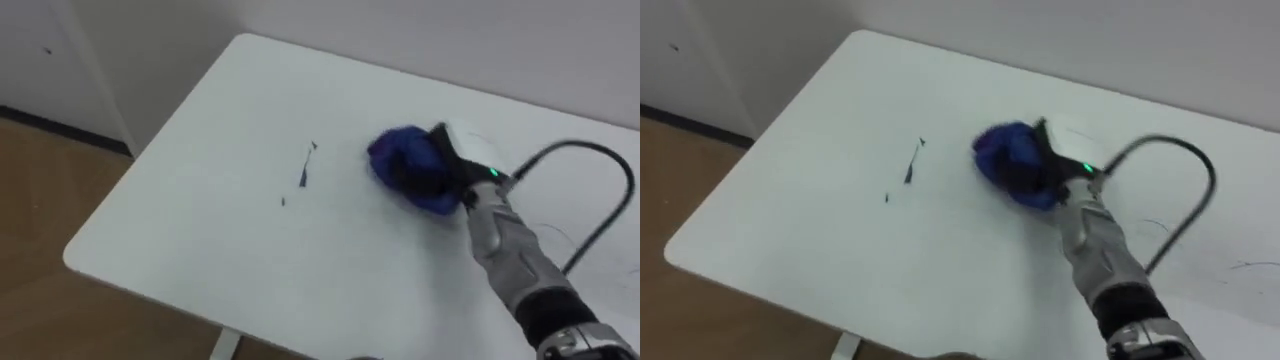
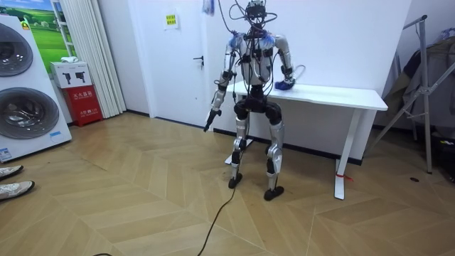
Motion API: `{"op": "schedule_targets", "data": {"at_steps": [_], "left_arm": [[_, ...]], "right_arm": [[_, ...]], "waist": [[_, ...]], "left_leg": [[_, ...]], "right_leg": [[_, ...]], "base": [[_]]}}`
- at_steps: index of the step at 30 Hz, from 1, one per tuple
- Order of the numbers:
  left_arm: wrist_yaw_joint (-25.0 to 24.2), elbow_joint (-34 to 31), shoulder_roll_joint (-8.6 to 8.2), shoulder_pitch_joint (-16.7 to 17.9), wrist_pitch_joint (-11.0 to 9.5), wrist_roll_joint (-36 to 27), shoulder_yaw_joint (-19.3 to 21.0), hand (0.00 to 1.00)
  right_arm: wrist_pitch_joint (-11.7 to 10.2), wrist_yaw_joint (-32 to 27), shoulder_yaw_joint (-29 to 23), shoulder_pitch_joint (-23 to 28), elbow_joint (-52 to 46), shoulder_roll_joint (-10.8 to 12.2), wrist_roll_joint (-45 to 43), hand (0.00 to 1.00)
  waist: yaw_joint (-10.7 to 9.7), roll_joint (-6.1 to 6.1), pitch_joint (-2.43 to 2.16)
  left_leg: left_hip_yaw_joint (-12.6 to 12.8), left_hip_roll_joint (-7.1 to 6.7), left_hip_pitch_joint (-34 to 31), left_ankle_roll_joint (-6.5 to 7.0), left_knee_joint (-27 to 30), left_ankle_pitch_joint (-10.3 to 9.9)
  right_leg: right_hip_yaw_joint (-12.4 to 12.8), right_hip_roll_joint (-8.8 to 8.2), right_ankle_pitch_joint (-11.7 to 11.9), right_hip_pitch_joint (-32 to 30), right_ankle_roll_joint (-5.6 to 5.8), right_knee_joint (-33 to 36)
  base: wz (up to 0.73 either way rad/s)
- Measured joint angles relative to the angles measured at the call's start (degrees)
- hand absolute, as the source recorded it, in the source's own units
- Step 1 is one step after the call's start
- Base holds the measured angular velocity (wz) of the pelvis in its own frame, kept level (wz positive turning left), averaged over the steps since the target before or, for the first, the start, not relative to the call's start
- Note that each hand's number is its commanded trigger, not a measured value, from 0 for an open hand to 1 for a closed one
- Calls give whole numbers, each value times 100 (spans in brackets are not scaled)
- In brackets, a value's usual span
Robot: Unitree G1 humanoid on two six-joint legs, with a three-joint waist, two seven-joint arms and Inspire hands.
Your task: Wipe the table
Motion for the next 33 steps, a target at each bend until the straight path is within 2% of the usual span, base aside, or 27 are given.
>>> {"op": "schedule_targets", "data": {"at_steps": [1,2,4,6,8,11,14,15,16,17,18,19,22,24,26,27,29,30,31,32,33], "left_arm": [[-3,-1,20,1,-87,55,213,0],[-3,-1,47,4,-137,54,276,0],[-5,-38,188,5,-314,51,384,0],[-3,-133,221,3,-373,52,423,0],[6,-220,215,-2,-405,40,412,0],[34,-247,198,-57,-425,40,153,0],[34,-226,112,-130,-413,53,-133,0],[31,-94,88,-207,-393,63,-201,0],[23,37,34,-355,-312,127,-225,0],[17,67,22,-411,-280,153,-257,0],[0,193,9,-464,-256,171,-278,0],[-7,231,-9,-538,-214,171,-279,0],[-19,54,-86,-576,-131,170,-468,0],[-56,-32,-99,-530,-104,158,-503,0],[-60,-81,-73,-350,-4,101,-485,0],[-67,-148,-74,-185,36,69,-470,0],[-103,-239,-70,11,41,48,-451,0],[-110,-245,-64,96,24,49,-417,0],[-110,-246,-74,173,-15,51,-337,0],[-115,-246,-83,221,-28,69,-283,0],[-115,-239,-74,282,-32,126,-190,0]], "right_arm": [[-107,-157,-359,309,53,-74,34,100],[-149,-222,-479,440,114,-140,79,100],[-173,-310,-822,869,348,-448,214,100],[-165,-373,-1039,1008,585,-604,241,100],[-113,-422,-1169,1081,661,-630,332,100],[5,-449,-1010,986,643,-627,584,100],[471,-422,-676,623,559,-593,609,100],[715,-314,-486,399,502,-541,600,100],[975,-188,-175,250,263,-433,502,100],[1070,-113,25,199,98,-390,439,100],[1203,71,460,50,-248,-286,233,100],[1242,222,809,-165,-503,-76,-16,100],[1190,559,1558,-837,-1001,363,-594,100],[980,682,1672,-1123,-1036,439,-633,100],[953,719,1664,-1209,-1031,439,-602,100],[963,718,1641,-1140,-1028,407,-578,100],[836,653,1497,-797,-878,290,-516,100],[749,521,1295,-431,-549,250,-515,100],[461,224,898,30,-400,250,-311,100],[298,48,724,241,-441,238,-312,100],[36,-235,396,565,-413,198,-280,100]], "waist": [[-136,-10,-6],[-181,-29,-22],[-255,-102,-75],[-380,-126,-84],[-421,-129,-84],[-365,-80,-84],[-235,-19,-50],[-89,4,-44],[79,54,-26],[135,61,-19],[194,66,-21],[331,68,-15],[666,48,22],[792,65,39],[842,58,36],[816,36,25],[664,51,37],[565,53,37],[391,44,35],[254,34,28],[13,33,19]], "left_leg": [[-1,-14,126,0,-75,0],[-1,-22,191,0,-112,0],[27,-28,446,0,-249,0],[62,-32,519,0,-272,-1],[70,-33,589,0,-301,-3],[72,-33,653,0,-315,-3],[117,-29,664,-2,-402,-4],[156,-27,673,-14,-456,-11],[119,0,656,-25,-459,-18],[120,16,636,-39,-457,-12],[114,66,570,-80,-455,13],[92,108,521,-115,-451,27],[15,157,322,-187,-427,61],[-111,135,273,-150,-427,102],[-235,105,291,-137,-425,121],[-290,96,335,-128,-424,126],[-366,88,415,-121,-417,131],[-359,65,508,-120,-418,131],[-346,29,550,-115,-423,128],[-340,4,554,-115,-421,128],[-314,-41,580,-114,-424,128]], "right_leg": [[-59,2,6,143,21,-96],[-71,2,0,208,30,-133],[-64,14,-1,402,39,-209],[-65,15,14,499,62,-216],[-46,15,19,542,70,-215],[-62,16,15,547,75,-213],[-34,30,-11,483,116,-215],[-1,49,-26,402,138,-213],[111,113,2,296,96,-204],[124,134,19,256,70,-199],[130,184,49,184,23,-188],[162,250,72,106,-25,-190],[189,328,83,-90,-99,-190],[181,323,78,-69,-96,-217],[135,301,56,3,-61,-220],[82,293,54,49,-58,-222],[-11,271,45,189,-45,-231],[-97,239,22,338,-9,-247],[-125,203,-1,460,27,-305],[-148,177,-23,497,60,-307],[-183,130,-69,565,128,-309]], "base": [[9],[0],[-13],[-2],[-8],[-19],[-28],[-69],[-68],[-40],[-17],[-13],[-4],[32],[33],[36],[45],[47],[45],[37],[17]]}}
